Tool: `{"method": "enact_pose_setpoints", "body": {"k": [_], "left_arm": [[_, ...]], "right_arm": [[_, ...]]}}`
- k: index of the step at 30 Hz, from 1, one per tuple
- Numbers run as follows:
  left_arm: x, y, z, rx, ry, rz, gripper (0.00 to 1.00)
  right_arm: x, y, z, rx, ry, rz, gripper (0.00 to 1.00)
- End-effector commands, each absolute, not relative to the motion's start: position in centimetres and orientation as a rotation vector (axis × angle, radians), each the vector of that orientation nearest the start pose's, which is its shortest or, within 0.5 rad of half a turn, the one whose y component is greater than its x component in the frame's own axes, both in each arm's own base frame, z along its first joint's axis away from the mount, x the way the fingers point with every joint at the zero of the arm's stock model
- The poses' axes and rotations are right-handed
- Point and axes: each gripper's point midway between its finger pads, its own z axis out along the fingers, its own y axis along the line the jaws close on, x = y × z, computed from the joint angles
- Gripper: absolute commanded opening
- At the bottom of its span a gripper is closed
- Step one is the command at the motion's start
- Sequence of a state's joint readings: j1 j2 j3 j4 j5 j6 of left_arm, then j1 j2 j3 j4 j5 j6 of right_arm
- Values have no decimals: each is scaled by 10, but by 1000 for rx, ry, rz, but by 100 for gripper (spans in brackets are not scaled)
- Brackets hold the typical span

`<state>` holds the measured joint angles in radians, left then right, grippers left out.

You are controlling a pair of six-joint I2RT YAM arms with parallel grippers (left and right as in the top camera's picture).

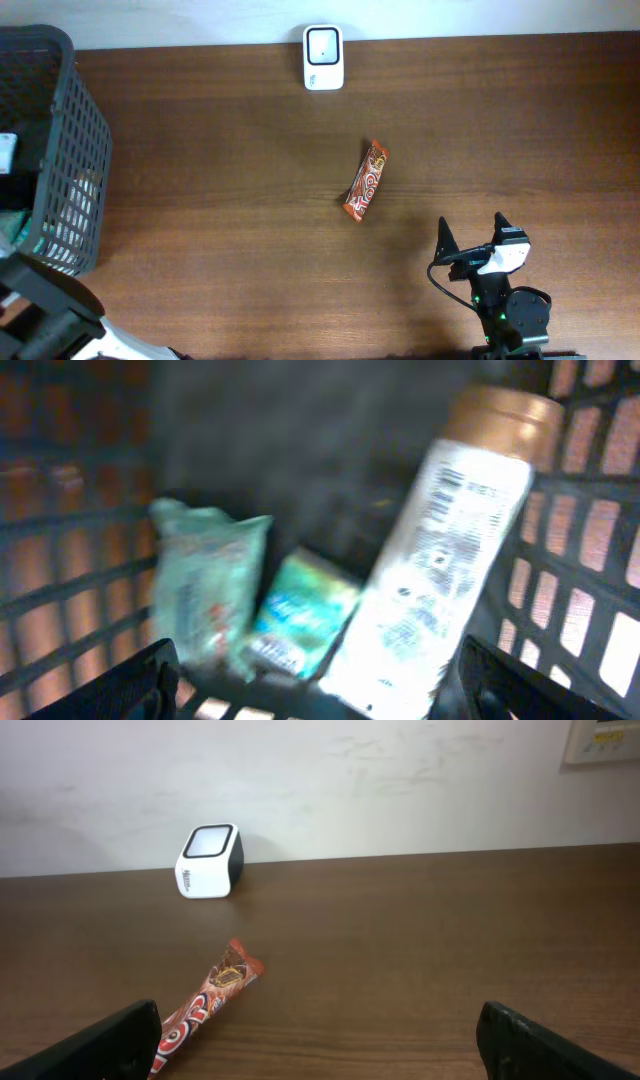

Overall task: Scan the item barcode
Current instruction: 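Reach the left gripper into the basket and grasp the white tube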

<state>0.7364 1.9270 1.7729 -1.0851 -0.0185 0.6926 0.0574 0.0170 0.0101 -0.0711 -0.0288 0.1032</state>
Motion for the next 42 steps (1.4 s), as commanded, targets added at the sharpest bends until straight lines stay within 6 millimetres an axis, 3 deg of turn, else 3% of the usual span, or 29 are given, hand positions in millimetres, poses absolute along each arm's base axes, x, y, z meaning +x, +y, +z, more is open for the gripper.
{"method": "enact_pose_setpoints", "body": {"k": [1,6,10,20,23,25,27,30,31,32,35,38,42], "left_arm": [[335,281,103,57,2916,89,88],[340,260,74,56,2917,-140,88],[333,250,57,40,2957,-250,88],[323,248,30,26,3031,-309,84],[324,252,24,26,3035,-287,65],[320,266,19,-54,3078,-176,49],[317,281,17,-160,3110,-52,46],[317,287,17,-203,3108,-11,32],[317,287,17,-203,3107,-10,10],[317,287,17,-203,3107,-9,0],[325,286,22,-211,3072,-33,0],[350,294,45,-391,2952,-45,0],[390,317,113,-779,2681,-45,0]], "right_arm": [[246,19,154,17,1657,155,99],[246,19,154,17,1657,155,99],[246,19,154,17,1657,155,99],[246,19,154,17,1657,155,99],[246,19,154,17,1657,155,99],[246,19,154,17,1657,155,99],[246,19,154,17,1657,155,99],[246,19,154,17,1657,155,99],[246,19,154,17,1657,155,99],[246,19,154,17,1657,155,99],[246,19,154,17,1657,155,99],[246,19,154,17,1657,155,99],[246,19,154,17,1657,155,99]]}}
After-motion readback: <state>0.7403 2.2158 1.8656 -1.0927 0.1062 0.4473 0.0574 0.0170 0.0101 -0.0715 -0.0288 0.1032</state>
